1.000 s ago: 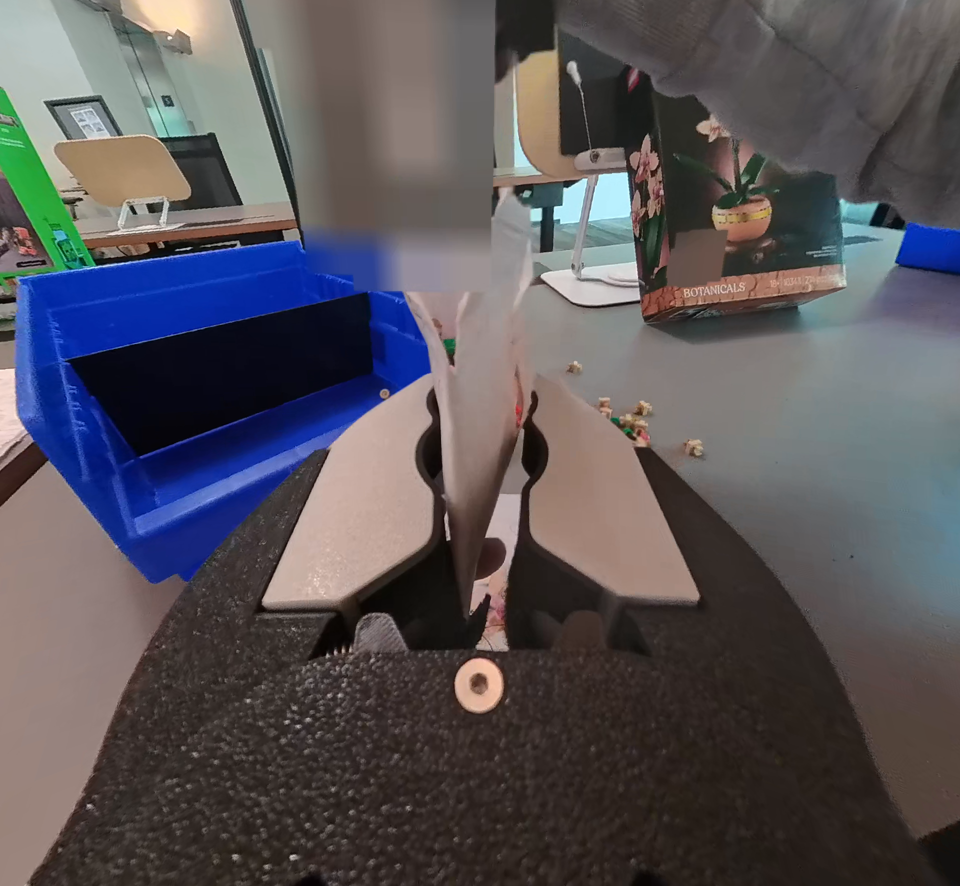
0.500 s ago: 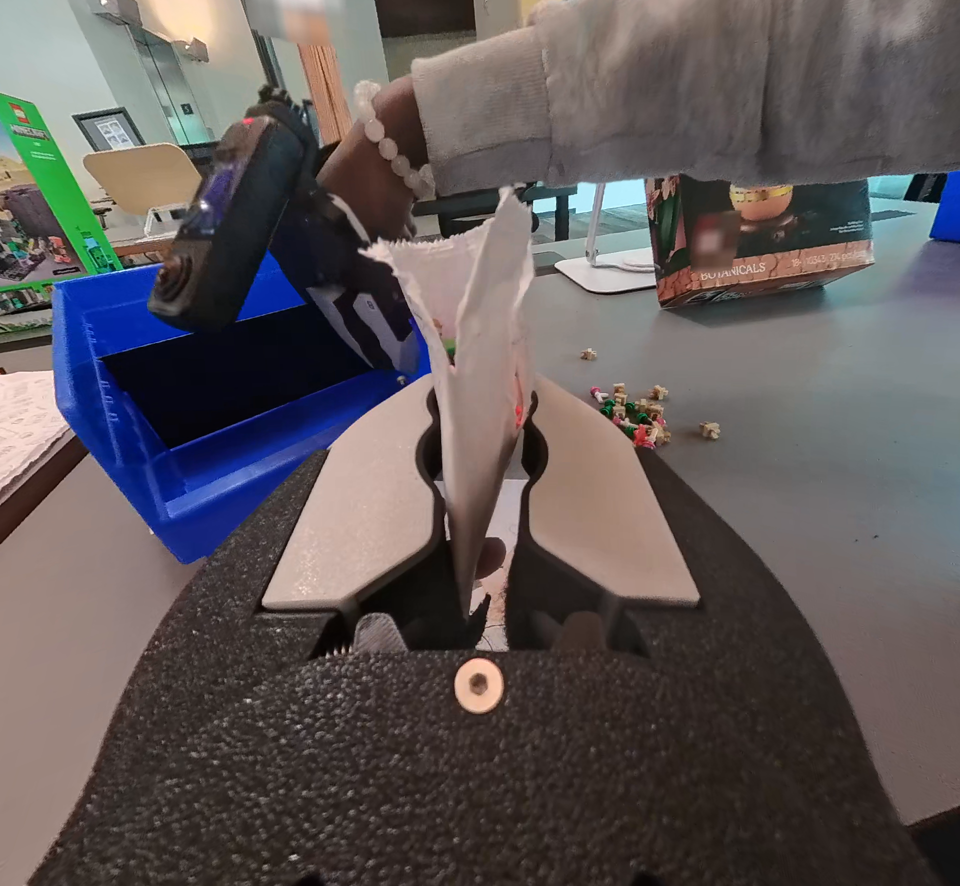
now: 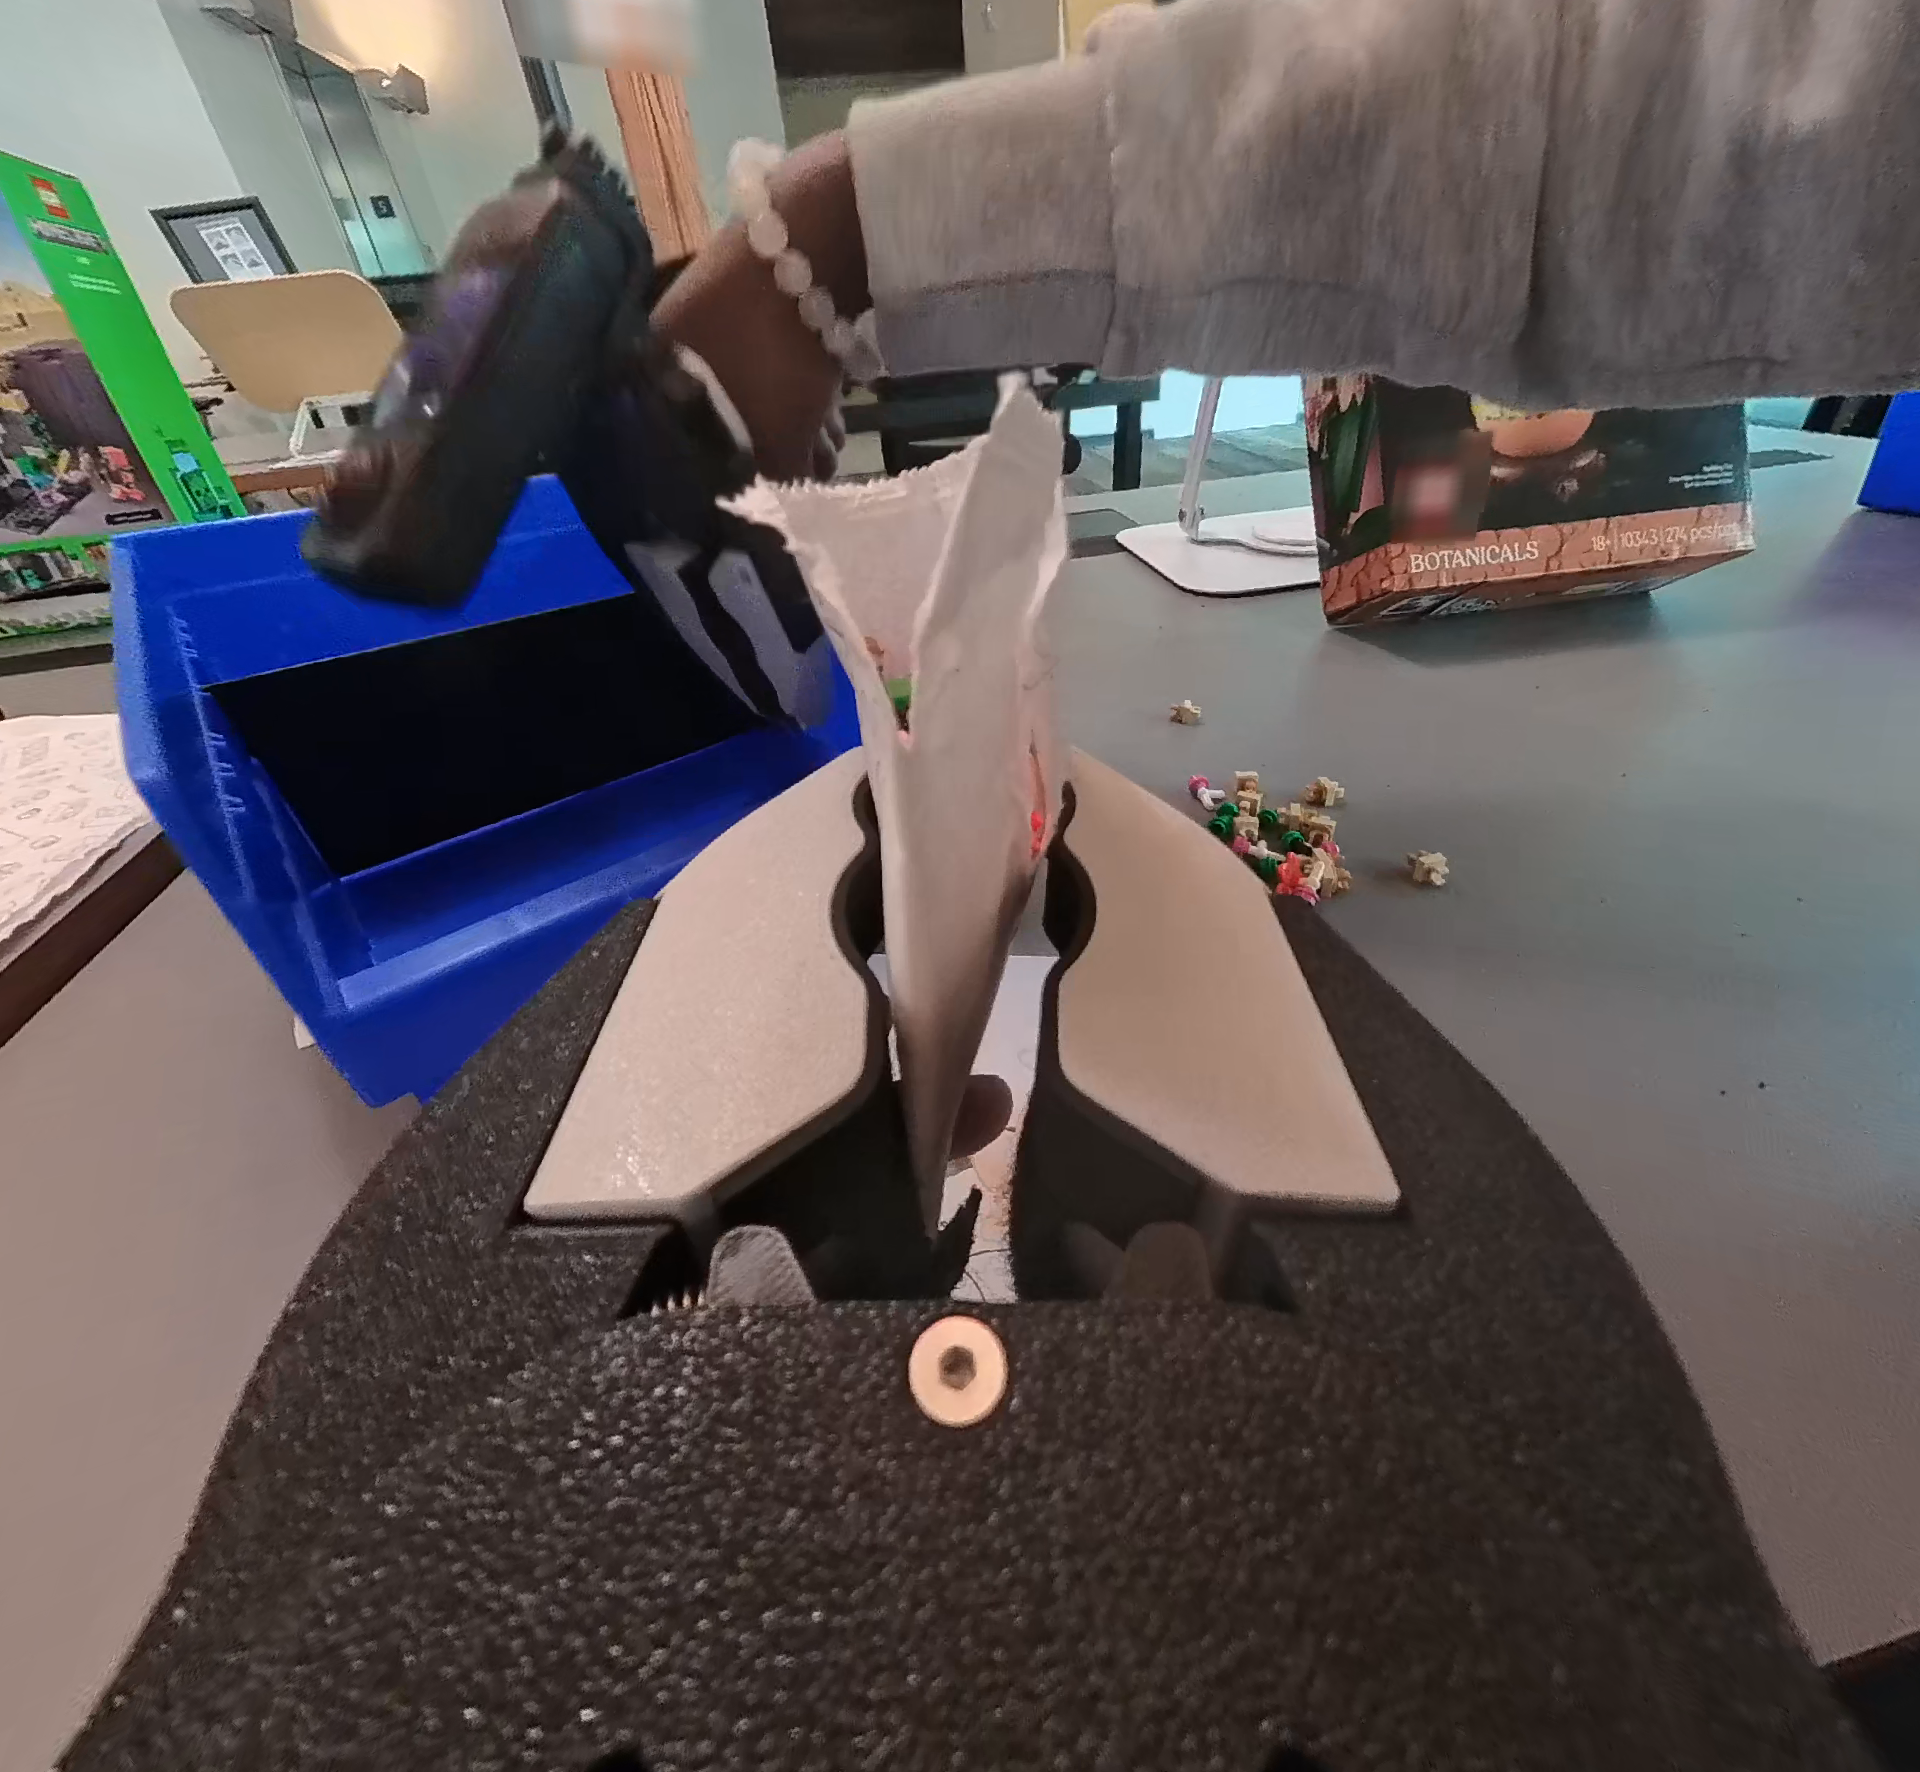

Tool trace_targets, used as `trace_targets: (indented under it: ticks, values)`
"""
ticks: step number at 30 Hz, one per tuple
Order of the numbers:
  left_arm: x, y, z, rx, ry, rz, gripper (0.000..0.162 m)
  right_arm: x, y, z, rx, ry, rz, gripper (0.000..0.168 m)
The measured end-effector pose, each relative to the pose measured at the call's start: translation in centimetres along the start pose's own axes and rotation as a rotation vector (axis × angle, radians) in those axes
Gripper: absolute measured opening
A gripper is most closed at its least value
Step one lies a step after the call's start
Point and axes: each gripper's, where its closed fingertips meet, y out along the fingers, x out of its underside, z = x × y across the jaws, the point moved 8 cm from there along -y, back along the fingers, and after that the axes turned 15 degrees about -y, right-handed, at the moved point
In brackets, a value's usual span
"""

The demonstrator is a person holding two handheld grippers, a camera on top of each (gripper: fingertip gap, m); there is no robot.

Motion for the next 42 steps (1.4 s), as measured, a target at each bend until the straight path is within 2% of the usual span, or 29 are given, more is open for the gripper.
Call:
trace_targets:
  ticks: [2,7,9,11,15,20,25,28,31,33,35,36,37,39,40,42]
  values:
    - [-0.1,-0.1,-0.2,-0.006,-0.013,0.005,0.026,-0.1,-2.1,-0.6,0.000,-0.002,0.155,0.007]
    - [0.0,-0.1,-0.3,-0.013,-0.013,0.005,0.027,-1.8,-10.2,-5.6,-0.024,-0.173,0.737,0.007]
    - [0.0,0.0,-0.3,-0.014,-0.012,0.005,0.027,-2.3,-12.4,-7.7,-0.008,-0.253,0.873,0.007]
    - [0.0,0.1,-0.2,-0.012,-0.012,0.005,0.027,-3.0,-13.4,-9.5,-0.021,-0.320,0.939,0.007]
    - [-0.1,0.2,0.1,-0.009,-0.003,0.013,0.026,-4.0,-13.2,-10.8,0.039,-0.326,0.910,0.014]
    - [-0.3,0.1,0.4,-0.010,0.008,0.022,0.026,-3.8,-13.3,-11.0,-0.001,-0.311,0.952,0.026]
    - [-0.5,0.1,0.3,-0.009,-0.003,0.031,0.027,-3.6,-13.1,-12.1,-0.004,-0.369,0.916,0.036]
    - [-0.6,0.1,0.2,0.002,-0.040,0.050,0.026,-3.7,-12.9,-12.4,0.042,-0.378,0.867,0.045]
    - [-0.6,0.0,-0.1,-0.005,-0.044,0.055,0.027,-3.4,-13.1,-12.6,0.153,-0.356,0.846,0.045]
    - [-0.5,-0.1,-0.2,-0.016,-0.034,0.052,0.027,-1.9,-14.0,-12.2,0.280,-0.245,0.934,0.039]
    - [-0.5,-0.2,-0.3,-0.022,-0.025,0.049,0.027,1.0,-14.3,-10.3,0.424,0.019,0.999,0.038]
    - [-0.5,-0.2,-0.3,-0.024,-0.019,0.049,0.027,3.0,-13.8,-8.9,0.491,0.189,0.999,0.043]
    - [-0.5,-0.2,-0.3,-0.025,-0.012,0.050,0.027,4.8,-12.9,-7.5,0.545,0.325,0.970,0.052]
    - [-0.6,-0.2,-0.2,-0.020,-0.005,0.054,0.027,7.1,-10.4,-5.3,0.562,0.414,0.871,0.062]
    - [-0.6,-0.1,-0.1,-0.016,-0.003,0.053,0.027,7.4,-9.2,-4.2,0.550,0.424,0.802,0.062]
    - [-0.5,-0.1,0.1,-0.015,0.006,0.046,0.027,6.9,-6.9,-2.3,0.516,0.365,0.619,0.051]
